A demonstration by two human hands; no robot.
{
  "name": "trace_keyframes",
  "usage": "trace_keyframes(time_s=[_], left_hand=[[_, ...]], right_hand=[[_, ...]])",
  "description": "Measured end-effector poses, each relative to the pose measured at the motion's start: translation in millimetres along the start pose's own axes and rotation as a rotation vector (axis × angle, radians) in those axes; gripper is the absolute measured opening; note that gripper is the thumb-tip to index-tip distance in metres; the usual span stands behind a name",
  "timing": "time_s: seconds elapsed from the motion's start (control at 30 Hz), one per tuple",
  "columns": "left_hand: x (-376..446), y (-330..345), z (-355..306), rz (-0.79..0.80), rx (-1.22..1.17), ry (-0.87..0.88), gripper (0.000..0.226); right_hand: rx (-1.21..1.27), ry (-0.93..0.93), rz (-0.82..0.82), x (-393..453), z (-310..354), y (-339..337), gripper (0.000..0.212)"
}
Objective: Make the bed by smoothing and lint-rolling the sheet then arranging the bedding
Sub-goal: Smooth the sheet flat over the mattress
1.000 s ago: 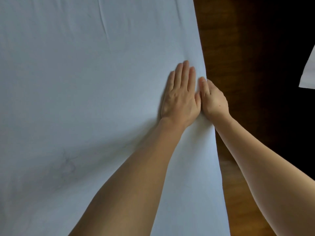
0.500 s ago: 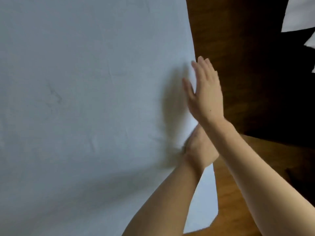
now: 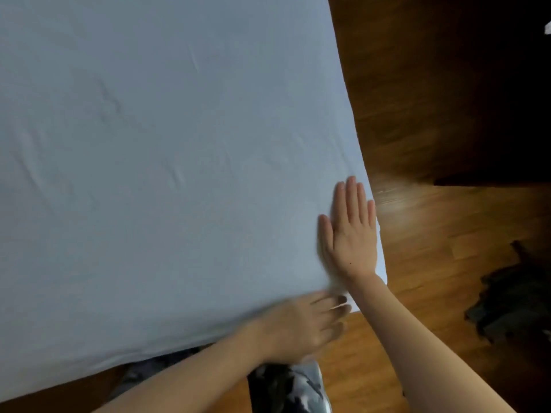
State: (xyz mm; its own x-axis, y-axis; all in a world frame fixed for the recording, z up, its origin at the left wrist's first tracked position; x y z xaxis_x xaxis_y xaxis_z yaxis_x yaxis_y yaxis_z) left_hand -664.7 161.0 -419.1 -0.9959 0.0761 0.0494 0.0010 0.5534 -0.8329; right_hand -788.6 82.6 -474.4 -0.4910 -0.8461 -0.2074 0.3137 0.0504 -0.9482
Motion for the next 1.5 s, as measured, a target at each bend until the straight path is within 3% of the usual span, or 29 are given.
trace_keyframes(time_s=[0.07, 0.23, 0.37, 0.43, 0.5, 0.6, 0.7, 0.8, 0.93, 1.0, 1.17, 1.3, 1.37, 1.43, 1.5], left_hand=[[-42.3, -17.3, 26.6, 0.007, -0.054, 0.006, 0.03], [-138.8, -73.7, 124.2, -0.15, 0.152, -0.299, 0.041], [-206.0, -77.5, 162.8, -0.078, 0.296, -0.446, 0.057], [-231.2, -56.7, 150.4, 0.018, 0.281, -0.383, 0.063], [-251.7, -36.7, 125.9, 0.073, 0.269, -0.236, 0.065], [-295.1, -22.1, 78.0, 0.134, 0.262, 0.048, 0.06], [-397.0, -43.1, 66.5, 0.084, 0.194, 0.093, 0.041], [-520.1, -119.0, 131.8, -0.204, 0.178, -0.253, 0.031], [-697.2, -216.7, 257.5, -0.47, 0.344, -0.822, 0.038], [-771.6, -230.5, 299.3, -0.502, 0.409, -1.044, 0.044], [-884.8, -188.8, 298.9, -0.499, 0.393, -1.516, 0.056], [-895.4, -175.0, 280.0, -0.535, 0.334, -1.637, 0.057], [-894.7, -179.1, 280.9, -0.552, 0.32, -1.686, 0.056], [-885.4, -192.3, 283.9, -0.634, 0.289, -1.754, 0.056], [-848.8, -210.1, 295.9, -0.698, 0.24, -1.686, 0.057]], right_hand=[[-0.009, 0.001, 0.02, -17.6, -9.1, 4.4, 0.061], [-0.039, 0.103, 0.004, -30.3, -12.2, 0.1, 0.063], [0.003, 0.264, -0.246, -32.0, 18.6, -21.4, 0.066], [0.061, 0.245, -0.371, -36.8, 76.3, -26.9, 0.067], [0.109, 0.096, -0.423, -43.5, 161.4, -21.0, 0.065], [0.139, -0.179, -0.367, -60.3, 296.8, 10.2, 0.061], [0.171, -0.462, -0.256, -78.9, 455.5, 61.5, 0.064], [0.163, -0.585, -0.218, -71.3, 586.5, 104.7, 0.064], [0.161, -0.279, -0.129, -32.6, 687.9, 156.5, 0.063], [0.119, -0.254, -0.039, -41.2, 734.8, 188.3, 0.064], [0.007, -0.862, 0.11, -165.6, 836.1, 251.4, 0.06], [-0.021, -1.083, 0.24, -224.3, 856.0, 267.4, 0.061], [0.028, -1.073, 0.246, -212.5, 854.9, 253.6, 0.062], [0.12, -0.873, 0.131, -164.4, 841.2, 220.6, 0.06], [0.18, -0.599, -0.017, -98.2, 808.4, 181.8, 0.061]])
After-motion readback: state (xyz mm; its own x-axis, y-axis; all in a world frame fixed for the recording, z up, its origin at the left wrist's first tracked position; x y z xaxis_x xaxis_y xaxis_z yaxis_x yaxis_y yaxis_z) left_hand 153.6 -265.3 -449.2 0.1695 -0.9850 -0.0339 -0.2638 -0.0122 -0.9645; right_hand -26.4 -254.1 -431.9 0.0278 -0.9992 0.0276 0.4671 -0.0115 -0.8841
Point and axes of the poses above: each hand's wrist, its own x-axis towards the middle knuckle, its own y-axis out of the palm, z = x × y, the point moved 9 cm from there along x, towards the middle knuckle, and after that the axes turned 4 degrees about -z, right-handed, at the moved point
